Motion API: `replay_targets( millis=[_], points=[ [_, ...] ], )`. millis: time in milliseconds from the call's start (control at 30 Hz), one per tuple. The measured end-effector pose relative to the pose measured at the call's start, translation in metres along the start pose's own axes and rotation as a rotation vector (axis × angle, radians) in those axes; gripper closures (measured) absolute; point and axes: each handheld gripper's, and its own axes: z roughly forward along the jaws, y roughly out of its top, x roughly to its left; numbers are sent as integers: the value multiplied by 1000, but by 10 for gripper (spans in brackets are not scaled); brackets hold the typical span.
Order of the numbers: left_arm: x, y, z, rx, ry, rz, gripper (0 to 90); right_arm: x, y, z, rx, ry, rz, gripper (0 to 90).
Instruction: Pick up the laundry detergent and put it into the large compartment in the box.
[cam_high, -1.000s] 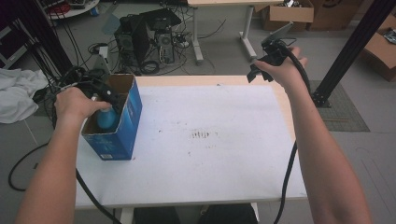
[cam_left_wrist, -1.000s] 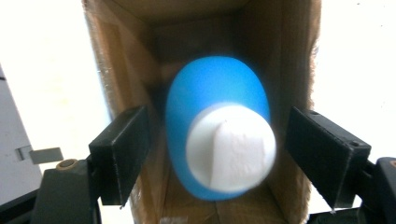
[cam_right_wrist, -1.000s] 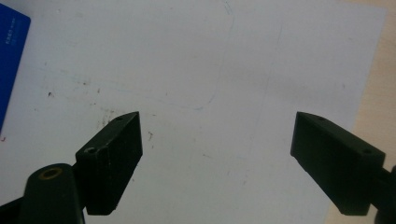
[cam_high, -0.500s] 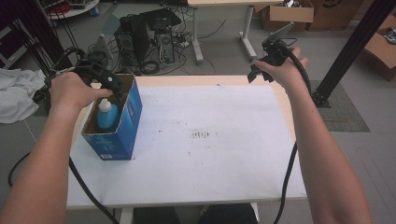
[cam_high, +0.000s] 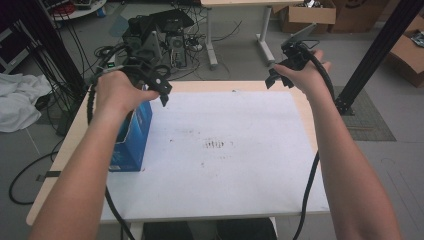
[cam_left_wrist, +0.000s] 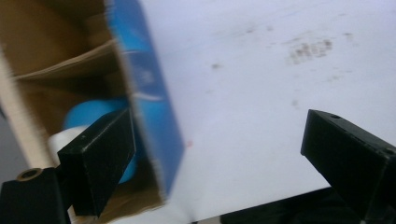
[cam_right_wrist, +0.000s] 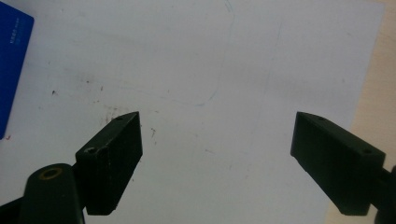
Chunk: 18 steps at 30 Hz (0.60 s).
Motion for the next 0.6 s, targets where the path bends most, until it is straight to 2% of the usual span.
replay_targets(
  millis=[167,300,433,600],
  points=[
    [-30,4,8,13,14,49,74,-2,-3,-3,-6,3,-4,167],
    [-49,4,15,8,2,81,55,-3,-4,-4,-6,5,0,167],
    [-65,3,24,11,1,117,19,-3,-5,-6,-10,6,-5,167],
    [-76,2,36,27,-5,136,2,-2,-6,-5,-10,8,0,167]
  ],
)
